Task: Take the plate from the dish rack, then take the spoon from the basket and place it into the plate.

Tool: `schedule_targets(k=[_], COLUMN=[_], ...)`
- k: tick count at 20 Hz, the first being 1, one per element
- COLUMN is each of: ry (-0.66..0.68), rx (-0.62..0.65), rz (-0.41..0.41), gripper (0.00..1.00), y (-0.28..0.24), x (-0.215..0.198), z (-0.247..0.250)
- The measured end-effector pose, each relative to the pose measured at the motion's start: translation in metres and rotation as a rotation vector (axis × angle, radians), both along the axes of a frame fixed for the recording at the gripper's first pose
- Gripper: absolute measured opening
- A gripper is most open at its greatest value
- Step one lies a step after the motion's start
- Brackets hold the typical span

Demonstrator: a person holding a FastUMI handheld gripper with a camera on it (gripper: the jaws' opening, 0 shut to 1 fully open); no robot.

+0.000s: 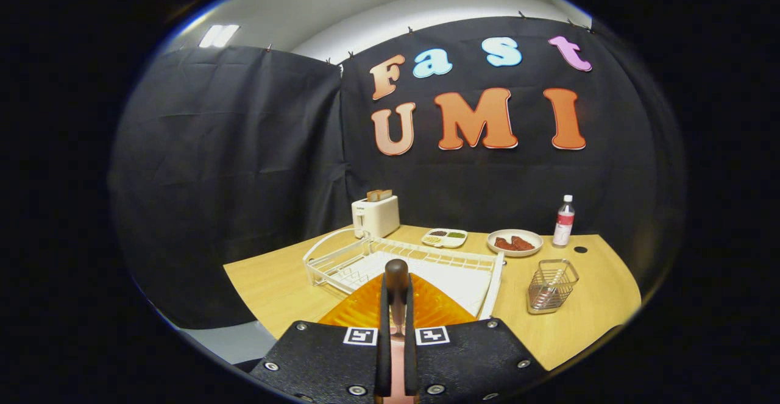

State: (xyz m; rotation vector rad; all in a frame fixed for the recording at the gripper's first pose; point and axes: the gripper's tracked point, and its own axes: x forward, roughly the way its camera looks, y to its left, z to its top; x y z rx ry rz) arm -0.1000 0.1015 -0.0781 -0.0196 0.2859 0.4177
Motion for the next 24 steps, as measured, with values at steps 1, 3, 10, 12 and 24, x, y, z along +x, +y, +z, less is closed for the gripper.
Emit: schedule_targets(k=[1,3,10,12,24], ry=[0.017,0.044,0.077,0.059,0.085], rx=[0.005,0.006,0.003,0.011,0.078], rz=[0.009,0.022,0.047,0.054,0.047], gripper=[0.08,0.08,0.08,0.09,0.08], y=[0.002,0.005,0.008,0.007,-0.031], x=[-0.003,-0.005,-0.014,-0.015,-0.036], z=[-0.008,-0.021,-0.050,-0.046,-0.057])
